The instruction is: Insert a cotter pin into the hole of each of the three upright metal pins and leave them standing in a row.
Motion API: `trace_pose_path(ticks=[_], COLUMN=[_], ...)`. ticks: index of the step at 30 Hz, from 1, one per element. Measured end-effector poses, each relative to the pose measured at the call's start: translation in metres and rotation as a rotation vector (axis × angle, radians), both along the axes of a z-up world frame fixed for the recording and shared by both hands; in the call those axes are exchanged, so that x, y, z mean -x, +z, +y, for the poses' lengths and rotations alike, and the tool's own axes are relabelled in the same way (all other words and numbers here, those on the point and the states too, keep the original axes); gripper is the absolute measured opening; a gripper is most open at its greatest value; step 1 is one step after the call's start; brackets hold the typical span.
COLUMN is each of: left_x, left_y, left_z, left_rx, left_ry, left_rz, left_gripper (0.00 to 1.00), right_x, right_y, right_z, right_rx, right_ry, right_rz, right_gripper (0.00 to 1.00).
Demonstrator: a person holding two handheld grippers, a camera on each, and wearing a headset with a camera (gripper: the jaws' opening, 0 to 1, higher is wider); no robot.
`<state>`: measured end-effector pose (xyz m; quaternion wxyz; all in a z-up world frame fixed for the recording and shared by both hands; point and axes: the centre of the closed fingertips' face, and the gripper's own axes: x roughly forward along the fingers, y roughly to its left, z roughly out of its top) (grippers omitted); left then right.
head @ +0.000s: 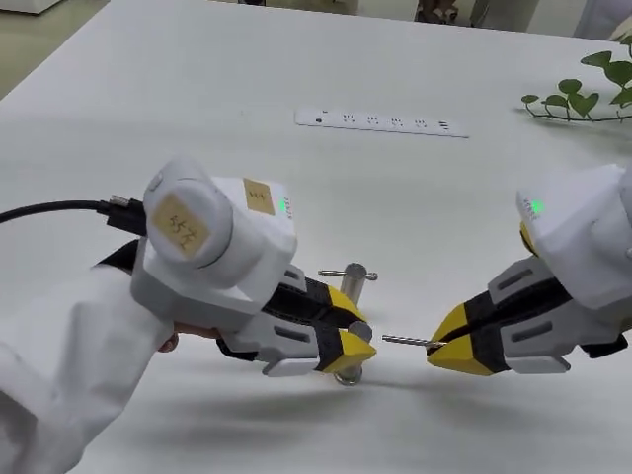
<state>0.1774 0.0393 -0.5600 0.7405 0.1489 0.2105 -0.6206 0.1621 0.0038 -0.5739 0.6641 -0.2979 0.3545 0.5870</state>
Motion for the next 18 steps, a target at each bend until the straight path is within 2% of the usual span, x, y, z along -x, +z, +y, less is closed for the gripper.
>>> trace_pose_path(ticks=[5,7,8,10,18], left_x=[0.0007,0.0009,0.0009,0.0015,0.0023], left_y=[0.0001,0.0002,0.0000,0.0001,0.0005], left_z=[-0.0002,-0.0004,-0.0005,-0.0004,-0.0012], left_rx=[-0.006,-0.005,-0.004,-0.010,-0.012], left_ry=[-0.002,0.006,0.017,0.009,0.017], left_rz=[0.000,0.012,0.029,0.020,0.028], left_gripper=[0.10,0.10,0.10,0.10,0.10], right_x=[0.0026,0.0017,0.0010,-0.0002,0.0037], right_y=[-0.0015,-0.0019,-0.0018,-0.0006,0.0030], right_z=[0.0041,0.0044,0.0048,0.0056,0.0075], right_rx=[-0.014,-0.014,-0.015,-0.021,-0.037], right_ry=[-0.005,-0.009,-0.011,-0.016,-0.005], right_rz=[0.017,0.019,0.019,0.019,0.025], right_gripper=[0.00,0.00,0.00,0.00,0.00])
